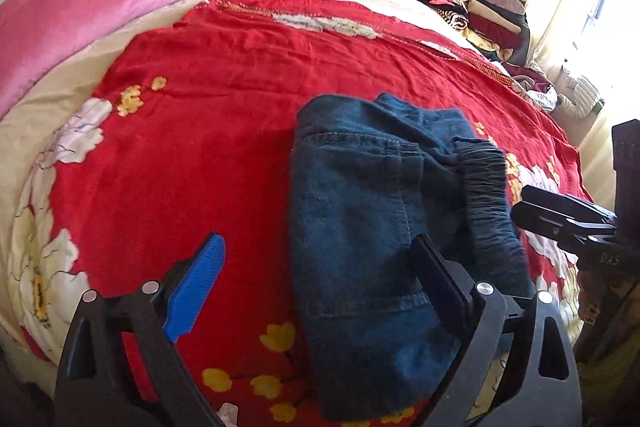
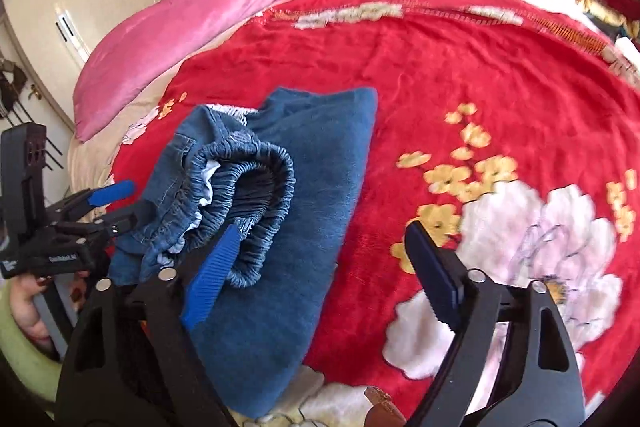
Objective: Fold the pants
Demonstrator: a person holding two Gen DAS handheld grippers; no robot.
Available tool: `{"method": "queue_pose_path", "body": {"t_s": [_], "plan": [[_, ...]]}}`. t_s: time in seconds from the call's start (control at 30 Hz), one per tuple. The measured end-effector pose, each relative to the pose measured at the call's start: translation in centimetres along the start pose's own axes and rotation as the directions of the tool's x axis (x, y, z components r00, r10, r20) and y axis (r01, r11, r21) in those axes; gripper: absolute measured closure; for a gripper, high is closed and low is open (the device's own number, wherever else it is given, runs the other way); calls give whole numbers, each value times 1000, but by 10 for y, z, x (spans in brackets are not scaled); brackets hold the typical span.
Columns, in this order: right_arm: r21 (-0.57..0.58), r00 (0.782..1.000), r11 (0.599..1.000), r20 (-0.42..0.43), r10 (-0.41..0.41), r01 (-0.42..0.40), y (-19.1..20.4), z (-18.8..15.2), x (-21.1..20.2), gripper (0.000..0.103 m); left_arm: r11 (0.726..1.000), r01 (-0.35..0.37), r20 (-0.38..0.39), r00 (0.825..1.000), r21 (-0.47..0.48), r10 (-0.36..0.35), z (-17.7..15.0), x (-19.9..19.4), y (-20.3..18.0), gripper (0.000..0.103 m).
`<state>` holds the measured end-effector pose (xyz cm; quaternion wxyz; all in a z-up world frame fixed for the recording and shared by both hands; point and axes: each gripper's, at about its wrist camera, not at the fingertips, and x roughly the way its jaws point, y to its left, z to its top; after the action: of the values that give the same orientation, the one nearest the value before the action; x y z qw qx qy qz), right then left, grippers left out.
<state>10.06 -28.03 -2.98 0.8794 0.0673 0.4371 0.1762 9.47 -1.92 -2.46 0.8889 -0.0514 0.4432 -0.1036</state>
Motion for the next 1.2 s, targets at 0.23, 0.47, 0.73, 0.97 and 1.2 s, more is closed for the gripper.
{"method": "queue_pose_path", "body": {"t_s": [0.23,0.47,0.73,0.97,1.2], "plan": [[19,998,998,-23,62,-61,0,3,20,32,997,70,-19,997,-29,-70,0,20,1,20],[-11,994,994,-27,110,-110,8,7,39,55,994,103,-14,995,-20,-104,3,27,-9,53],[-118,994,990,56,89,-82,35,3,20,85,996,82,26,996,36,-83,4,8,-23,73],[-209,990,977,123,71,-44,54,18,-1,86,995,88,77,993,51,-92,20,-14,-27,76],[-224,982,974,174,69,-29,56,50,-2,89,996,66,116,991,61,-73,49,-20,-26,76]]}}
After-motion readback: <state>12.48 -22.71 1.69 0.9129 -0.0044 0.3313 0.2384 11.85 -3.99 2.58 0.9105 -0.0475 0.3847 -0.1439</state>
